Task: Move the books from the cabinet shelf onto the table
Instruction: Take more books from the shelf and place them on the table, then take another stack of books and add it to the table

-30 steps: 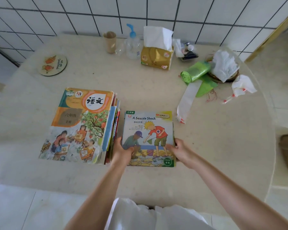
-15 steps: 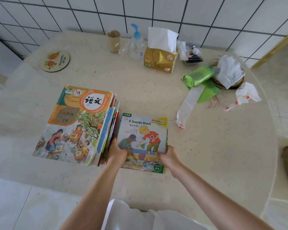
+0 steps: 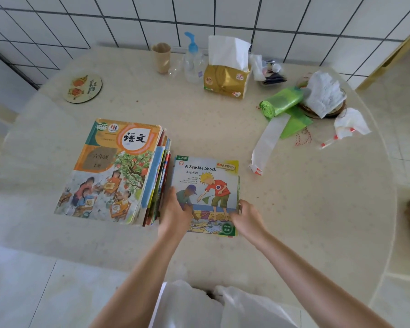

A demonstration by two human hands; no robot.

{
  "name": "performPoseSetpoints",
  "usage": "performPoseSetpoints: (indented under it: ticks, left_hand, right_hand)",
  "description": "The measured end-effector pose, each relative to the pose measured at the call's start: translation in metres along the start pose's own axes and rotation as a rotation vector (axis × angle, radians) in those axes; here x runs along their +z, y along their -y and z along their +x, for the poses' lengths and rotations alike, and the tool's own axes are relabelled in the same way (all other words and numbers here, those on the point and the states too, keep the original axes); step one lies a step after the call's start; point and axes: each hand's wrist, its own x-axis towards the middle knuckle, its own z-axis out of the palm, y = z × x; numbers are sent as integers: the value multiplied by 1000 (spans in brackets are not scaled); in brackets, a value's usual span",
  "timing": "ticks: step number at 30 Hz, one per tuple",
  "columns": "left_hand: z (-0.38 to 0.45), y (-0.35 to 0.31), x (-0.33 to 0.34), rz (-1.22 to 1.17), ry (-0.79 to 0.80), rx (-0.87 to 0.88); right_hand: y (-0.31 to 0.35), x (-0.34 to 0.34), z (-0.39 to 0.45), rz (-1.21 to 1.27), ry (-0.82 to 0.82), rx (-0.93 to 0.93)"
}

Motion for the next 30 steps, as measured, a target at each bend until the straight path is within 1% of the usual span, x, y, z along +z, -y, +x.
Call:
performPoseSetpoints:
  ticks: [3,6,9,13,17,20,23,25,28,30]
  left_hand:
    - [-17,-7,0,10,-28,140]
    - [-34,-15,-2,-16,-15,223]
    - [-46,-16,-3,-2,56,284]
    - [-57,-15,2,59,144,389]
    - [-67,-9,11,76,229,465]
    - [-71,-2,15,105,340,544]
    - [-77,12,13,191,509,626]
    - [-83,21,10,228,575,690]
    - [-96,32,9,287,637,774]
    - [-107,44,10,335,655,796]
  right_hand:
    - [-4,-2,-16,-47,-22,-42]
    - [-11,-6,-36,-128,-27,-112]
    - [-25,-8,-52,-153,-52,-117]
    - [-49,-7,-69,-134,-134,-88]
    - [-67,3,-95,-119,-270,-82]
    - [-72,19,-116,-92,-355,-78]
    - [-76,49,-140,-31,-492,-27]
    - [-79,73,-159,40,-563,35]
    - [-87,107,-188,149,-664,133]
    - [-91,130,-210,206,-722,206]
